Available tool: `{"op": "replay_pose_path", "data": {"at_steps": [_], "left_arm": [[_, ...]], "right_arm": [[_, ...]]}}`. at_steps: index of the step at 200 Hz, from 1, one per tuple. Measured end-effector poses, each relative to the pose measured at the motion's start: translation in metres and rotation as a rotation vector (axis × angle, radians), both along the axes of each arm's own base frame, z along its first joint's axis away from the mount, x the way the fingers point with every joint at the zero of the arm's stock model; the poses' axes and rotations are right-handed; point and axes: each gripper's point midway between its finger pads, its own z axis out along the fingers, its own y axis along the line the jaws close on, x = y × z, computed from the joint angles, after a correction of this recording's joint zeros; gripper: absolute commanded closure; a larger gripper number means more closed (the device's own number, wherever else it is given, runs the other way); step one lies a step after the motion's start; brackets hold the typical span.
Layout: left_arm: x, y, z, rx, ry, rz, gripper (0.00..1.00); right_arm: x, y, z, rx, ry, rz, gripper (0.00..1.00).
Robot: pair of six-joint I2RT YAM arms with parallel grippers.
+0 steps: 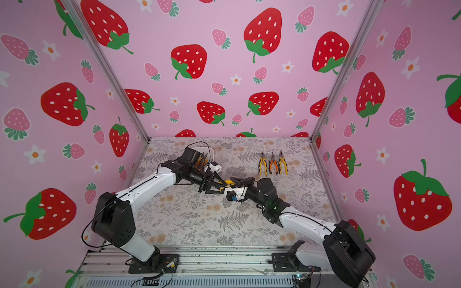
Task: Take the pliers out of the storage box
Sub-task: Place the pliers at the center of the board.
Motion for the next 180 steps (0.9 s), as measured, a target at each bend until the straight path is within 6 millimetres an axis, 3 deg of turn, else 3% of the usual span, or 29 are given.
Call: {"op": "replay_pose_path", "data": {"at_steps": [27,59,126,144,180], "left_arm": [[-0.002,-0.002,0.012,-0.031,-0.011,-0.004,0.57],[-0.002,-0.003,0.012,-0.023,0.019,0.003,0.63],[-0.002,-0.002,0.009,-0.005,0.060,0.015,0.87],[-0.001,-0.002,0.007,0.001,0.059,0.019,1.00],[0.001,-0.002,0.005,0.014,0.052,0.032,1.00]], "right_arm": [[-0.005,0.002,-0.006,0.003,0.024,0.014,1.00],[-0.007,0.003,-0.007,0.017,0.034,0.015,1.00],[-0.007,0.006,0.003,0.023,-0.050,-0.010,1.00],[-0.005,0.006,0.002,0.016,-0.058,-0.017,1.00],[-0.003,0.008,-0.001,0.010,-0.064,-0.026,1.00]]}}
